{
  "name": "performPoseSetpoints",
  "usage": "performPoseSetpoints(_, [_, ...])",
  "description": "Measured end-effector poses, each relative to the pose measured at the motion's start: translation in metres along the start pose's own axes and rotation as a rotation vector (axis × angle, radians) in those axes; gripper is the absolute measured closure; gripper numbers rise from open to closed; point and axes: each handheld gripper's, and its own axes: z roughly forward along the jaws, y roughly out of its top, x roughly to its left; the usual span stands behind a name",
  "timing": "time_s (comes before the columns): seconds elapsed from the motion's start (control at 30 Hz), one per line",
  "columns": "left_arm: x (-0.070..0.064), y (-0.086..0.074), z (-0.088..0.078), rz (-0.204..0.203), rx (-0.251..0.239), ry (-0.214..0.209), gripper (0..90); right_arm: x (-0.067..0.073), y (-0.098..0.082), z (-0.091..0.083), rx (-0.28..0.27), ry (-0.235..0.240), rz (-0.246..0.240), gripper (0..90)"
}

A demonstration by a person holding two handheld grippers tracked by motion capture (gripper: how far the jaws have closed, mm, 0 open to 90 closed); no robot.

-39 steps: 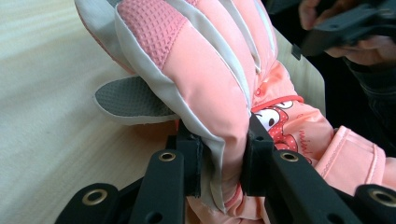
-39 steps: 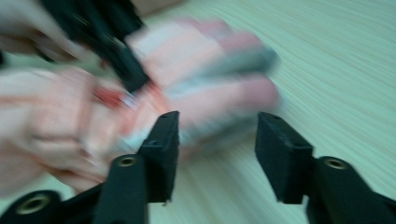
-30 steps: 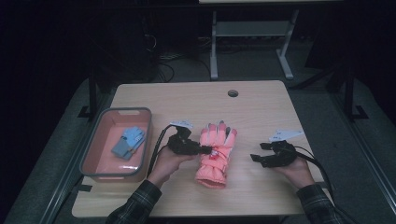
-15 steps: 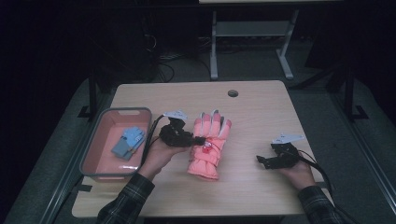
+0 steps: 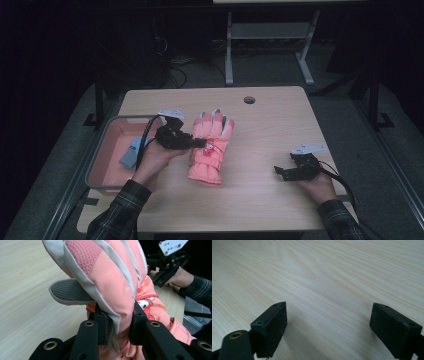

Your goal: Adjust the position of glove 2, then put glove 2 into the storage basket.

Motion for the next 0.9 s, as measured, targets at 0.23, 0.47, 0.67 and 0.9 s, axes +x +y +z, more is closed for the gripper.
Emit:
performPoseSetpoints(0.23, [0.007, 0.003, -0.027, -0.004, -0.008, 0.038, 72.9, 0.0, 0.0, 0.0, 0.0, -0.003, 0.002, 14.4])
performPoseSetpoints(0.47, [0.017, 0.002, -0.056, -0.026, -0.019, 0.07, 72.9, -0.001, 0.0, 0.0, 0.001, -0.004, 0.003, 14.4])
performPoseSetpoints(0.67, [0.027, 0.0, -0.089, -0.054, -0.043, 0.106, 72.9, -0.001, 0.001, 0.0, 0.002, -0.009, 0.008, 14.4])
performPoseSetpoints(0.9, [0.037, -0.005, -0.126, -0.084, -0.058, 0.145, 72.9, -0.001, 0.001, 0.001, 0.002, -0.011, 0.01, 14.4])
